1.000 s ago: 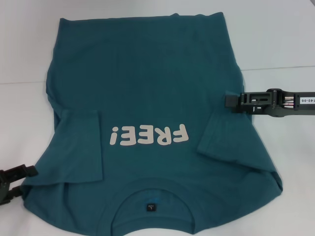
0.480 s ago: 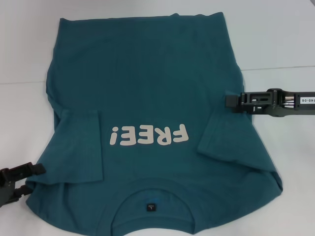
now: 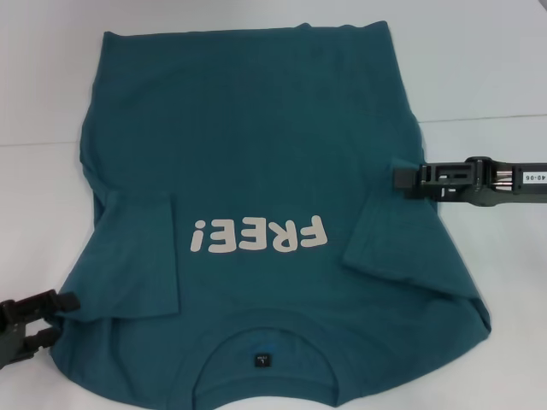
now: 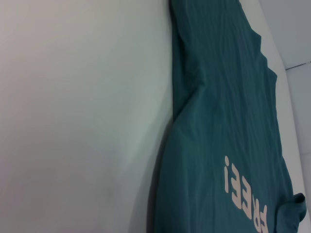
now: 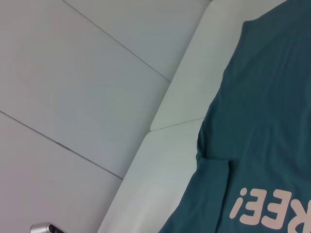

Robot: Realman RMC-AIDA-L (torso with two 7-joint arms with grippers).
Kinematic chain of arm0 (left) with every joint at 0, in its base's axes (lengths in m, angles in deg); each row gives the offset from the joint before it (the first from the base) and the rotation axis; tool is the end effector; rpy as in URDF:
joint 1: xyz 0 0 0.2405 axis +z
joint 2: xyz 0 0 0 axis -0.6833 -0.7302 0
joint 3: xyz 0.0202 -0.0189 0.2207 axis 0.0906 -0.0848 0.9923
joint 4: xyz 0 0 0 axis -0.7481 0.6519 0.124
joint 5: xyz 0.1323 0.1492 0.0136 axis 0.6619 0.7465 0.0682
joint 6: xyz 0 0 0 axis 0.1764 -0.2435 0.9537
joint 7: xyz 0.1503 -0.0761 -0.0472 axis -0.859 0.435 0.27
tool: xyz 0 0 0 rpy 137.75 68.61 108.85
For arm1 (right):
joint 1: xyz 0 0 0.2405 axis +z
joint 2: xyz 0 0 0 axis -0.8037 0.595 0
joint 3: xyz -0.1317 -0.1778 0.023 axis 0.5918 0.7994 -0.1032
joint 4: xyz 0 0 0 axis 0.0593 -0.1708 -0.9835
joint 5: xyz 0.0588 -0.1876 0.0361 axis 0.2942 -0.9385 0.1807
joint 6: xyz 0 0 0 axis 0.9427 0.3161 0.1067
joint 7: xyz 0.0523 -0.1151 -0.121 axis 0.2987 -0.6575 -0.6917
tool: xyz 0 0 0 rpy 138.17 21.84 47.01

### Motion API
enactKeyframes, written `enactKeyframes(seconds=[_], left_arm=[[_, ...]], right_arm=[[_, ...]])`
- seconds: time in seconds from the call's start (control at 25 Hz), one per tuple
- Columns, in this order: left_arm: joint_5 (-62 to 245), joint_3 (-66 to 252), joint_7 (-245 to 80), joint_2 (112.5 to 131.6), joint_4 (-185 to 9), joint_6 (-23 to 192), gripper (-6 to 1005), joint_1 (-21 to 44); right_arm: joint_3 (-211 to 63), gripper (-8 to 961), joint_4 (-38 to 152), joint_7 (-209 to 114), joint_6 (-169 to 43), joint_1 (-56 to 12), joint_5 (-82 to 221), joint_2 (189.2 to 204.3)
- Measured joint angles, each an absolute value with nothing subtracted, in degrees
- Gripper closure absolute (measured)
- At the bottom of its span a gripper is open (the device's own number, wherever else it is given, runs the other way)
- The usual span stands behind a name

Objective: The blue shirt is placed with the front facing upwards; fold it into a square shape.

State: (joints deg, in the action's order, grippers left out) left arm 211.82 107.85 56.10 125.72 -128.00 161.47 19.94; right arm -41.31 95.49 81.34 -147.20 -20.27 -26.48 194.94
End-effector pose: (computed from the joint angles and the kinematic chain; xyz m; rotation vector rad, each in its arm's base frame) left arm -0.3211 0.2915 0.0284 -1.7415 -2.1217 -0.7411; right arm 0.2071 0.3489 0.0564 -2.4135 1.6353 0.8351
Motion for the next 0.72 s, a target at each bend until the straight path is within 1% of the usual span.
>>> enactKeyframes(seconds=[0.72], left_arm=[[212.3, 106.2, 57.0, 126.38, -128.2, 163.4, 186, 22.8]], right_arm=[[-41.4, 322, 95.2, 81.3, -147.2, -20.3, -26.5, 194.82]])
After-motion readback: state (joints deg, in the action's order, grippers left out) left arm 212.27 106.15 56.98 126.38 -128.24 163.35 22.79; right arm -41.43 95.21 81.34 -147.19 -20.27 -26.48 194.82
